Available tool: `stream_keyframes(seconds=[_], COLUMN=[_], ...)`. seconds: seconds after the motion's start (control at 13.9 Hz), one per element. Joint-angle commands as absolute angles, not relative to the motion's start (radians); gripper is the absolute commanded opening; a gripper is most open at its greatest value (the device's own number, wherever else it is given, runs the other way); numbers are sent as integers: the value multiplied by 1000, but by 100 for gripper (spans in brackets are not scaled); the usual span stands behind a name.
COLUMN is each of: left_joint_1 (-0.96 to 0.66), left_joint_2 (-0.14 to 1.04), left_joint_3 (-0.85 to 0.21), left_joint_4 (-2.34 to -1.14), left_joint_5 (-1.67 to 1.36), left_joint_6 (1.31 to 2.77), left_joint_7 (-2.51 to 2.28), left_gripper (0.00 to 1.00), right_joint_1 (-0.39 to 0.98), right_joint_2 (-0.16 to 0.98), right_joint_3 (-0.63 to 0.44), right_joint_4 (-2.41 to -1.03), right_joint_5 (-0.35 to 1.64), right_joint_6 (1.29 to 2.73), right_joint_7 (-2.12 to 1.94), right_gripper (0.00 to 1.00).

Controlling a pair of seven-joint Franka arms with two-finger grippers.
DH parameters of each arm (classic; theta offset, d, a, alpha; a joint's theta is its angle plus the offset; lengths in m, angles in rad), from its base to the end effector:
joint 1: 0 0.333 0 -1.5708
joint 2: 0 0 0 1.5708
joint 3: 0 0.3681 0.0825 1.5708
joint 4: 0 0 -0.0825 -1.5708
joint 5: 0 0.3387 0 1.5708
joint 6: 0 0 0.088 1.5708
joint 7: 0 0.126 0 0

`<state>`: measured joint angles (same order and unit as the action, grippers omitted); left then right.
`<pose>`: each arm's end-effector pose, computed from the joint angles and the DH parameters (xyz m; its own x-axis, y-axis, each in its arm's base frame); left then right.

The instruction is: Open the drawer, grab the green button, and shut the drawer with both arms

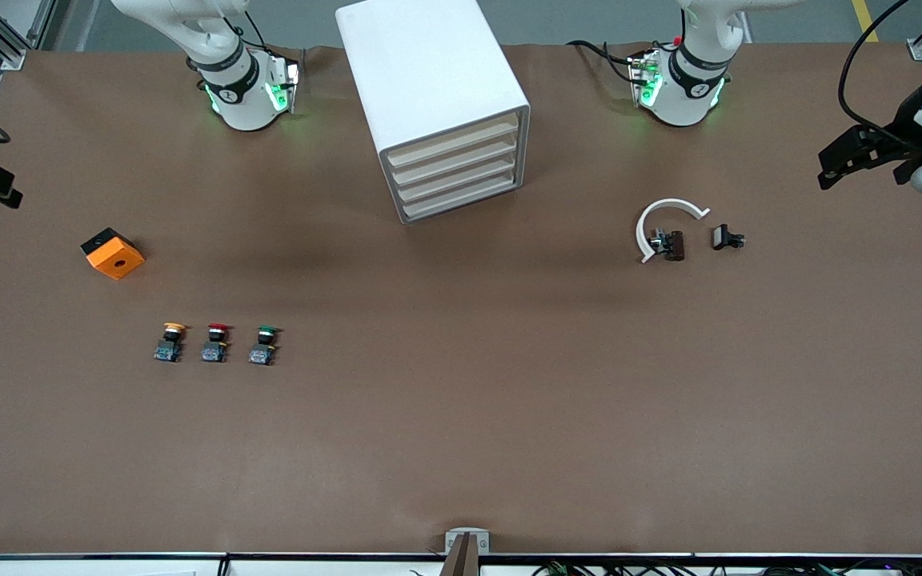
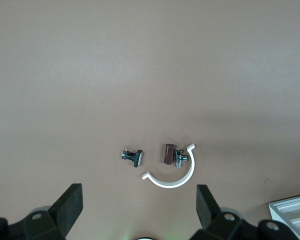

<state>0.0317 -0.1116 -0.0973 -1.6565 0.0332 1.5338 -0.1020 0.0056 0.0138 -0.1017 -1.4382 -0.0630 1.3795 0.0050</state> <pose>0.4633 -0.0295 0.6721 0.9992 0.0382 -0.0070 0.0379 -0.9983 -0.0450 0.4896 -0.0556 0.6903 0.9910 -0.1127 -0.0717 -0.1081 -0.9921 0.0643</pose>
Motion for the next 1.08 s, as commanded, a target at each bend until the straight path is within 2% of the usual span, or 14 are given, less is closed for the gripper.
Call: stream_keyframes(seconds=[0.0,0.57,0.86,1.0], left_joint_1=[37,46,44,44], left_joint_2=[-104,-100,-97,-95], left_joint_3=[-92,-94,-94,-94], left_joint_4=[-1635,-1634,-1634,-1634], left_joint_5=[20,20,20,21], left_joint_6=[1514,1516,1516,1516], left_joint_7=[-94,-87,-94,-87], left_gripper=[100,100,100,100], right_joint_1=[-2,9,11,11], right_joint_2=[-29,-54,-173,-170], right_joint_3=[-84,-87,-84,-83], right_joint_4=[-1488,-1500,-1658,-1655], right_joint_5=[-49,3,8,8], right_joint_6=[1371,1371,1446,1448], right_joint_7=[-2,15,41,41], right_gripper=[100,100,100,100])
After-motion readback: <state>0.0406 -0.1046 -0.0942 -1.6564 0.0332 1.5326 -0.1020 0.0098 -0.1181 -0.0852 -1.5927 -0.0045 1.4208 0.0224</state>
